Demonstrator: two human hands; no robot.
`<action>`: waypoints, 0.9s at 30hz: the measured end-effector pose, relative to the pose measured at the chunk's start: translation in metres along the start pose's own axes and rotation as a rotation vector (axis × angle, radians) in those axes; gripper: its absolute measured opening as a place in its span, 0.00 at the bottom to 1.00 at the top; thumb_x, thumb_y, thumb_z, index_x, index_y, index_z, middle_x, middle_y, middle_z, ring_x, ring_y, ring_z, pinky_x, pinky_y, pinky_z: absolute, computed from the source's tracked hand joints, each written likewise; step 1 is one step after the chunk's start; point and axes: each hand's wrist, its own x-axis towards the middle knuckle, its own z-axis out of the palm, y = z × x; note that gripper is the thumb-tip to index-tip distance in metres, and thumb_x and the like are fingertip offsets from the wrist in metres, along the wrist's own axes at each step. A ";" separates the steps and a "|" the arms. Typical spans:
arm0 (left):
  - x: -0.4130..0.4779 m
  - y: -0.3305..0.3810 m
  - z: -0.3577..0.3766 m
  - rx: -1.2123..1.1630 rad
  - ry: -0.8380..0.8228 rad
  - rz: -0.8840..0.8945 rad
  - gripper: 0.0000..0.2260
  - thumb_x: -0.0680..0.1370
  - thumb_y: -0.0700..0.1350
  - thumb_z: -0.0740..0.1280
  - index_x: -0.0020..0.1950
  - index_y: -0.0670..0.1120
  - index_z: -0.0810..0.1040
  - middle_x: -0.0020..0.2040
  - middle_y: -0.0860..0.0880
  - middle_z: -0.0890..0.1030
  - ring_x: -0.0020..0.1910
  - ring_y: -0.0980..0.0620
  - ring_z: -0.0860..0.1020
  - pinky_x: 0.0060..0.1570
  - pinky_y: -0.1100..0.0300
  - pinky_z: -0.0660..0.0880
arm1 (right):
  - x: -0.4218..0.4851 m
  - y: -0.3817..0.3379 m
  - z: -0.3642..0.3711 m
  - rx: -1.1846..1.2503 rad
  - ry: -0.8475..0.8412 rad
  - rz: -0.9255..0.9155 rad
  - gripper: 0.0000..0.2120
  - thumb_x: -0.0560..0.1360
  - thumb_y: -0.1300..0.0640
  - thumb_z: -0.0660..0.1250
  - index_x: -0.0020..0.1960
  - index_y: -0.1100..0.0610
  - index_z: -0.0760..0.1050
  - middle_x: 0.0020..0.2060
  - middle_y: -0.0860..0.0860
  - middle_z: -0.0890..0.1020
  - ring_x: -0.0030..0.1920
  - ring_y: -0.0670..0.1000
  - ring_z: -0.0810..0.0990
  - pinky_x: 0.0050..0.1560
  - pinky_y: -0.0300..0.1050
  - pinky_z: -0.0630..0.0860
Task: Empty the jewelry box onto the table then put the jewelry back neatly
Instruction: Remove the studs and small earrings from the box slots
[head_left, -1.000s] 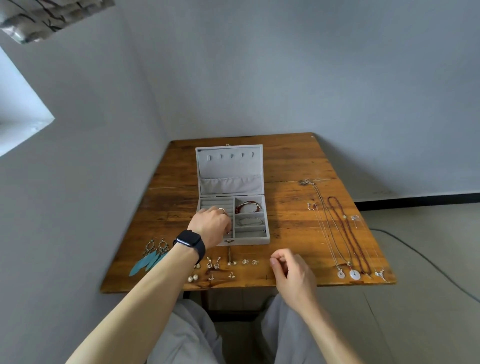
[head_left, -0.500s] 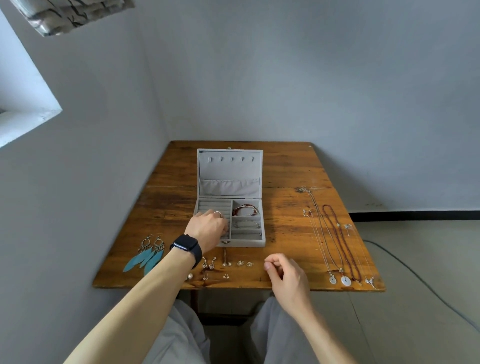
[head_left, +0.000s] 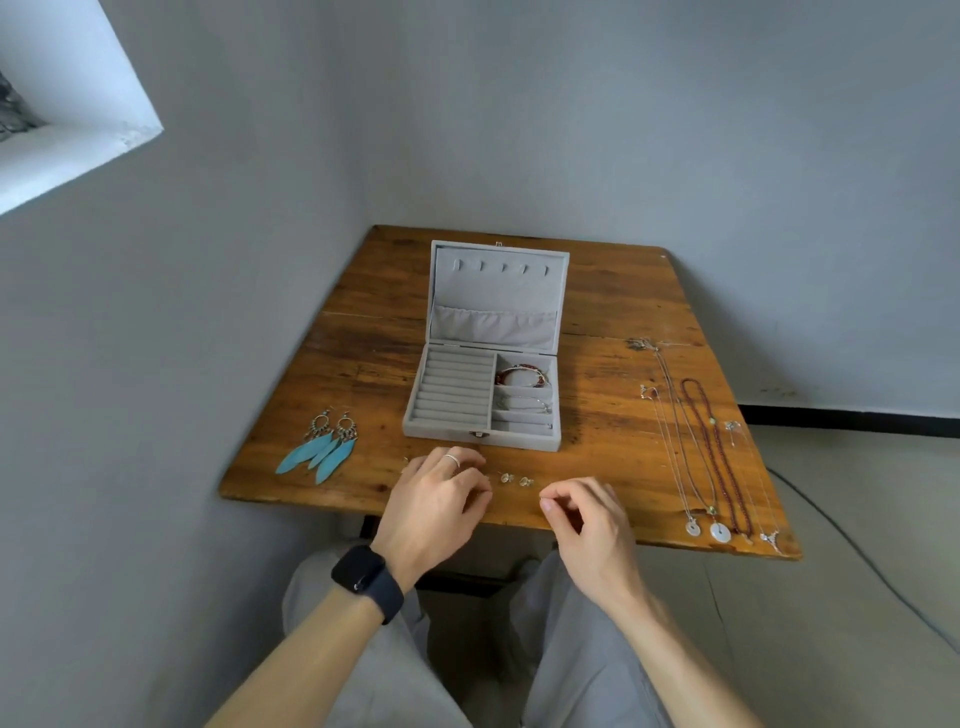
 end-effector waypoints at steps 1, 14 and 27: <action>-0.002 0.001 0.003 0.011 -0.012 0.013 0.07 0.79 0.51 0.68 0.52 0.53 0.85 0.63 0.54 0.79 0.64 0.54 0.75 0.65 0.54 0.70 | -0.001 -0.002 0.002 -0.016 0.001 -0.002 0.05 0.77 0.50 0.66 0.50 0.47 0.80 0.47 0.38 0.78 0.50 0.39 0.73 0.49 0.35 0.70; 0.005 0.011 0.013 0.032 -0.070 0.027 0.07 0.78 0.52 0.68 0.51 0.54 0.85 0.67 0.53 0.76 0.67 0.52 0.72 0.66 0.52 0.68 | 0.002 -0.022 0.009 -0.010 -0.011 0.120 0.05 0.72 0.53 0.76 0.47 0.45 0.84 0.46 0.38 0.81 0.49 0.45 0.75 0.52 0.51 0.72; 0.008 0.015 0.017 0.037 -0.084 0.003 0.07 0.79 0.52 0.68 0.51 0.54 0.85 0.65 0.53 0.77 0.66 0.53 0.71 0.65 0.53 0.67 | -0.002 -0.019 0.009 -0.006 0.018 0.126 0.04 0.72 0.53 0.75 0.47 0.48 0.84 0.46 0.41 0.79 0.49 0.44 0.74 0.54 0.50 0.74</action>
